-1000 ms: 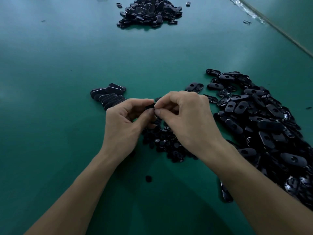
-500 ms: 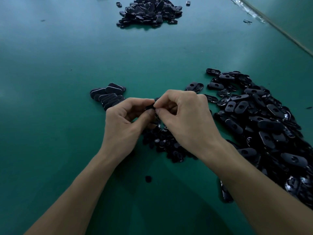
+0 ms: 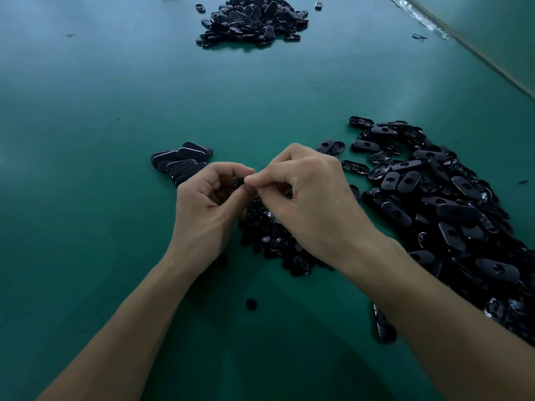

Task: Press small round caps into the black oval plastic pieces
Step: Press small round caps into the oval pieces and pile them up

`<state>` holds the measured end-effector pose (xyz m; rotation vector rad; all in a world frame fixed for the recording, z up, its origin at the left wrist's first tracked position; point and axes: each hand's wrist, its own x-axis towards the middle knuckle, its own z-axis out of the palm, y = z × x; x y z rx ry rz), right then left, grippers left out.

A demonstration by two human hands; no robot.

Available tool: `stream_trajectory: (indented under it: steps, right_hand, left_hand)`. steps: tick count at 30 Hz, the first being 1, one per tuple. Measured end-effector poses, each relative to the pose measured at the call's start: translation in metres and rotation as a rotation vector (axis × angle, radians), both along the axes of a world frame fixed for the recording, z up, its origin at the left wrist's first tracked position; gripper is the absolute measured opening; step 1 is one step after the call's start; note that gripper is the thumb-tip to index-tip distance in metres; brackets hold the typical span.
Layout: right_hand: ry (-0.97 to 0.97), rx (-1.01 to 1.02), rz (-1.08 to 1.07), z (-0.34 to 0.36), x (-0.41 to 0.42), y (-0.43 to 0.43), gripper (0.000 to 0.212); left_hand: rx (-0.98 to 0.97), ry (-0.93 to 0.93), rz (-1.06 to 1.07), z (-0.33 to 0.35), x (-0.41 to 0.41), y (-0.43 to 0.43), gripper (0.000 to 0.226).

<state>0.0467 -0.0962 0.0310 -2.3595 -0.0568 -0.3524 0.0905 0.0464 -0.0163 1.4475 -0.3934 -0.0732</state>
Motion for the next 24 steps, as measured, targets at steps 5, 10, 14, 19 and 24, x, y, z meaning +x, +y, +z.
stream_trajectory:
  steps: [5, 10, 14, 19, 24]
  right_hand:
    - [0.058, 0.065, 0.005, 0.002, 0.001, -0.008, 0.020]
    - [0.132, 0.154, 0.027, 0.003, 0.006, -0.016, 0.013]
    - [0.180, 0.159, 0.040, 0.004, 0.009, -0.023, 0.011]
    - [0.192, 0.152, 0.039, 0.003, 0.009, -0.024, 0.011]
    - [0.182, 0.137, 0.018, 0.004, 0.008, -0.022, 0.012]
  left_hand:
    - [0.026, 0.013, -0.026, -0.002, 0.000, 0.000, 0.020]
    - [0.028, 0.010, -0.033, -0.001, 0.002, 0.001, 0.023]
    - [0.024, 0.007, -0.033, 0.000, 0.001, 0.000, 0.021]
    - [0.025, 0.036, -0.031, -0.001, -0.001, -0.001, 0.018]
    - [0.004, 0.066, -0.031, 0.000, -0.002, -0.001, 0.019]
